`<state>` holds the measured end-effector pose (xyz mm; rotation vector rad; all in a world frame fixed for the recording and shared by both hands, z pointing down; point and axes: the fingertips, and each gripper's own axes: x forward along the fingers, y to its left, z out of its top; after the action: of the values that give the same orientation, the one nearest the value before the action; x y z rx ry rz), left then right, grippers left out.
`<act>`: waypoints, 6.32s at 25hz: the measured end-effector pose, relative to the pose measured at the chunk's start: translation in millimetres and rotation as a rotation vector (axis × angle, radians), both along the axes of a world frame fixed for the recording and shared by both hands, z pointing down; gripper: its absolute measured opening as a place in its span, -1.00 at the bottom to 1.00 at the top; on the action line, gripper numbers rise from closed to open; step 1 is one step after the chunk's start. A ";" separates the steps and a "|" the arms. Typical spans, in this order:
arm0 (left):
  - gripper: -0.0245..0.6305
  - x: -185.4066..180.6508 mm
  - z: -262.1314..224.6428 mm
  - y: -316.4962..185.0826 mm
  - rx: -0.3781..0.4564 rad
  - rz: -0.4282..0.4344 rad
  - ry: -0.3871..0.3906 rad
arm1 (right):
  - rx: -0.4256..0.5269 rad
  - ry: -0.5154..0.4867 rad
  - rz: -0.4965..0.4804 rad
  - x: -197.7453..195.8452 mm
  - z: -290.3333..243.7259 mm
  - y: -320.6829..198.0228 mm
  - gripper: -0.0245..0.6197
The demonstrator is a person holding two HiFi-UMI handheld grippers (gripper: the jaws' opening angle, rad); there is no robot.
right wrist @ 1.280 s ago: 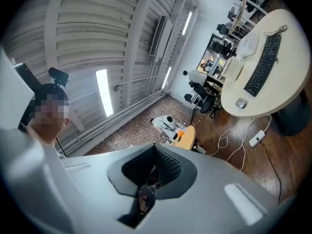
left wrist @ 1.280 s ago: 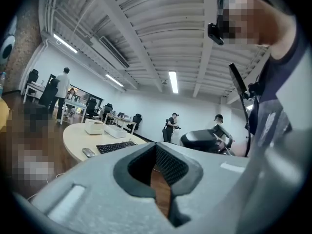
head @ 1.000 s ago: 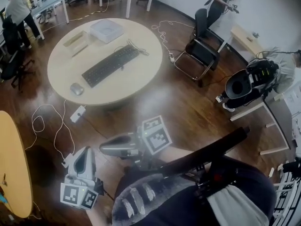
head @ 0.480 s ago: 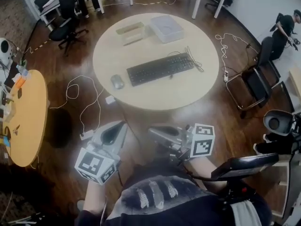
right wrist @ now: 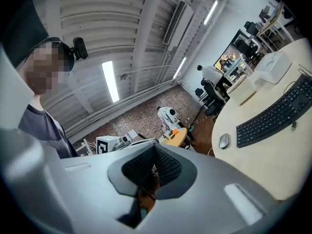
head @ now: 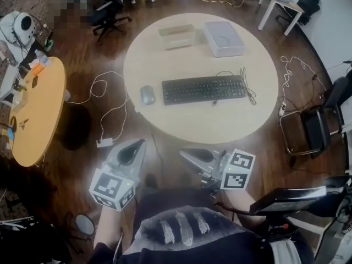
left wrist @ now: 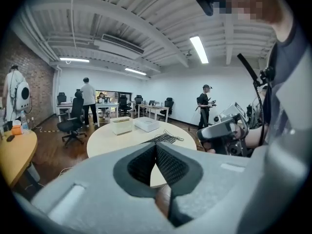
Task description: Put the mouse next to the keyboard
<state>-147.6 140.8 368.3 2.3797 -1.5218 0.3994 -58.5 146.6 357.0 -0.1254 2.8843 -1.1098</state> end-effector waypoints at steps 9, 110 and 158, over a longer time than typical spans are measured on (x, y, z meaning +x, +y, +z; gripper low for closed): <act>-0.93 -50.8 12.7 -55.5 0.020 -0.046 0.039 | 0.018 0.086 0.075 -27.7 14.0 -57.1 -0.93; -0.51 -136.2 155.4 -262.7 -0.428 -0.052 0.931 | -0.217 0.221 0.133 -136.3 77.2 -225.8 -0.80; -0.93 -165.3 80.5 -192.9 -0.183 0.244 0.834 | -0.471 0.012 0.381 -185.0 58.6 -166.1 -0.51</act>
<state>-312.9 -52.1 448.8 2.1531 -0.7812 -0.3647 -243.5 -19.6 415.6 -0.6640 2.3964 -1.6603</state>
